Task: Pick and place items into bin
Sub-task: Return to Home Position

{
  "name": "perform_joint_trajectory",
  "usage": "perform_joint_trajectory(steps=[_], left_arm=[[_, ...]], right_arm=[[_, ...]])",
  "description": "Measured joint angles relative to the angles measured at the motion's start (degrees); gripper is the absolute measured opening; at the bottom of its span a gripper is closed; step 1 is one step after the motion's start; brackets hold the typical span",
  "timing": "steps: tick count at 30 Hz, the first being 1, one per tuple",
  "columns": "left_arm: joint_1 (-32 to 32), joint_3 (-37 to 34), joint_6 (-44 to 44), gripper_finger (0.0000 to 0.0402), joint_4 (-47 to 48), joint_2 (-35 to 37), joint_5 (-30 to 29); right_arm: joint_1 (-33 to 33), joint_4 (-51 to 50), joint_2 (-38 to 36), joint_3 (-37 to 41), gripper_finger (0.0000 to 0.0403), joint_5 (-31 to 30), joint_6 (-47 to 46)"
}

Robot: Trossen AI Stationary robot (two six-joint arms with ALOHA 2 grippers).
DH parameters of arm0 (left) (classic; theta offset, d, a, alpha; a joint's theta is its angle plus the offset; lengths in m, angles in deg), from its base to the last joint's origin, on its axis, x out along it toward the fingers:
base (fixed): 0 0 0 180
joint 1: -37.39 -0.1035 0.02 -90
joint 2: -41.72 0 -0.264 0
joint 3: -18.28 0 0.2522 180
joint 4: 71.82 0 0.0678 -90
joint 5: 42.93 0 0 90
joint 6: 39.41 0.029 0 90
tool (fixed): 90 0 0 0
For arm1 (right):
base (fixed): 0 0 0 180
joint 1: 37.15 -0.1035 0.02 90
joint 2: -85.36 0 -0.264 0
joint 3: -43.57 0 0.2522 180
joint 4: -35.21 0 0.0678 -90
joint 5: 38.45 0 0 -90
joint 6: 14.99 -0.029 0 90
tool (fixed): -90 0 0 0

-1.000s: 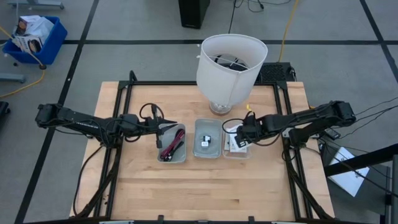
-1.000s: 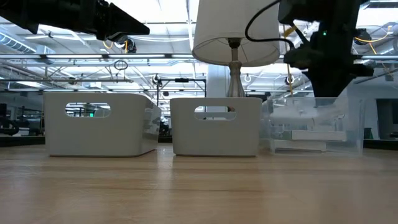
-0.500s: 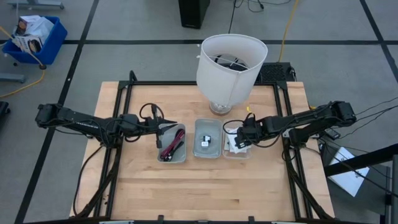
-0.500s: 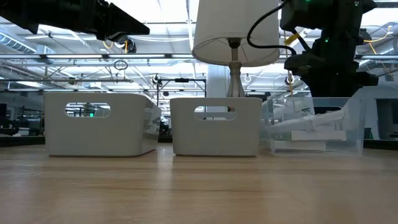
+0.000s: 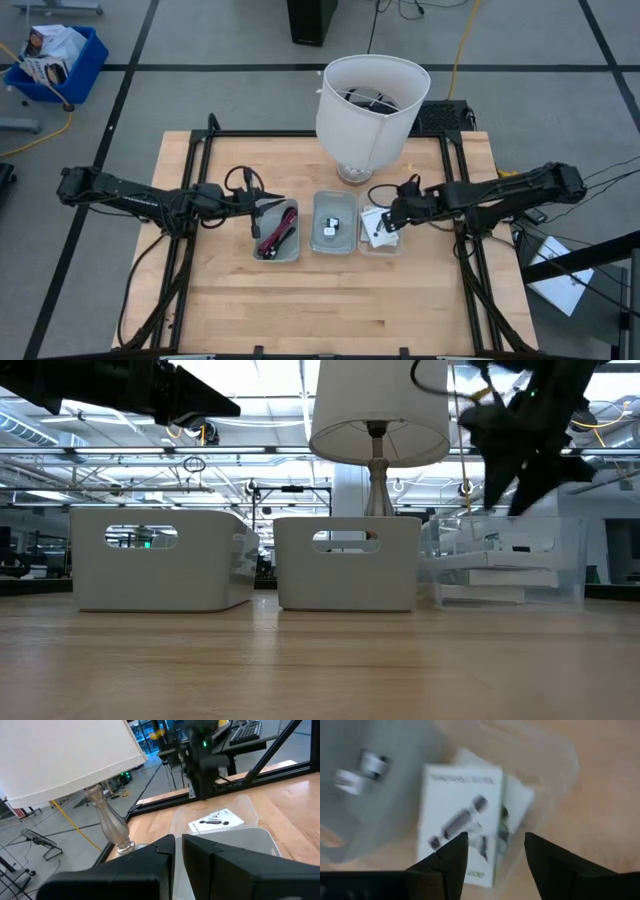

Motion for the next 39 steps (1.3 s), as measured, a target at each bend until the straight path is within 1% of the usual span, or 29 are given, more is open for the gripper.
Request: perform_joint_trajectory(steps=[3, 6, 10, 12, 13, 15, 17, 21, 23, 26, 30, 32, 34, 36, 37, 39], left_arm=[[0.0, 0.01, -0.02, 0.0042, 0.74, 0.0, 0.0], [0.0, 0.01, -0.02, 0.0042, 0.85, -0.02, -0.01], [0.0, 0.01, 1.72, 0.0042, 0.9, -0.02, 0.42], [0.0, 0.01, 2.98, 0.0042, 0.92, -0.02, 2.09], [0.0, 0.0, 3.38, 0.0042, 0.91, -0.02, 3.1], [0.0, 0.01, 3.63, 0.0042, 0.4, -0.02, 4.5], [-0.11, 0.0, 3.21, 0.0042, -1.31, -0.02, 6.16], [-0.16, 0.01, 3.99, 0.0042, -4.24, -0.02, 15.39], [-0.1, 0.02, 4.33, 0.0036, -5.18, 0.0, 16.91], [-0.37, 0.04, 4.54, 0.0009, -4.95, 0.0, 14.96], [-1.21, -1.03, 5.21, 0.0005, -6.75, 0.0, 15.39], [-2.0, -2.58, 5.4, 0.0004, -9.24, -0.04, 15.52], [-3.41, -4.18, 5.25, 0.0004, -12.57, -0.02, 15.5], [-5.5, -5.48, 4.39, 0.0003, -14.93, -0.02, 15.84], [-6.7, -6.07, 3.63, 0.0003, -15.8, -0.17, 16.84], [-9.03, -7.29, 2.38, 0.0003, -17.69, -0.72, 19.65]], right_arm=[[-1.57, 2.61, -4.05, 0.0, 0.0173, -4.06, 7.36], [-4.8, 5.63, -7.24, 0.0, 0.014, -9.45, 15.44], [-9.67, 9.18, -9.18, 0.0, 0.0067, -17.8, 26.01], [-11.91, 11.2, -9.33, 0.0, 0.0024, -20.65, 32.74], [-13.03, 12.51, -9.32, 0.0, 0.0012, -21.7, 36.21], [-14.97, 16.0, -9.3, 0.34, 0.0009, -23.16, 42.23], [-16.08, 21.62, -9.7, 2.18, 0.0006, -23.32, 48.25], [-17.05, 37.2, -12.03, 8.89, 0.0001, -23.08, 59.34], [-17.51, 43.29, -14.0, 13.09, 0.0001, -23.03, 62.89], [-17.71, 50.1, -18.22, 20.6, 0.0001, -23.08, 64.64], [-17.22, 60.05, -24.03, 29.91, 0.0, -23.19, 66.38], [-17.09, 61.76, -25.82, 31.77, 0.0, -23.65, 67.38], [-17.07, 61.68, -26.97, 33.01, 0.0, -25.74, 68.8], [-16.97, 61.59, -27.87, 34.12, 0.0, -26.45, 70.12], [-16.92, 61.93, -28.35, 34.59, 0.0, -26.44, 70.76], [-16.92, 65.8, -29.16, 36.0, 0.0, -26.32, 73.03]])
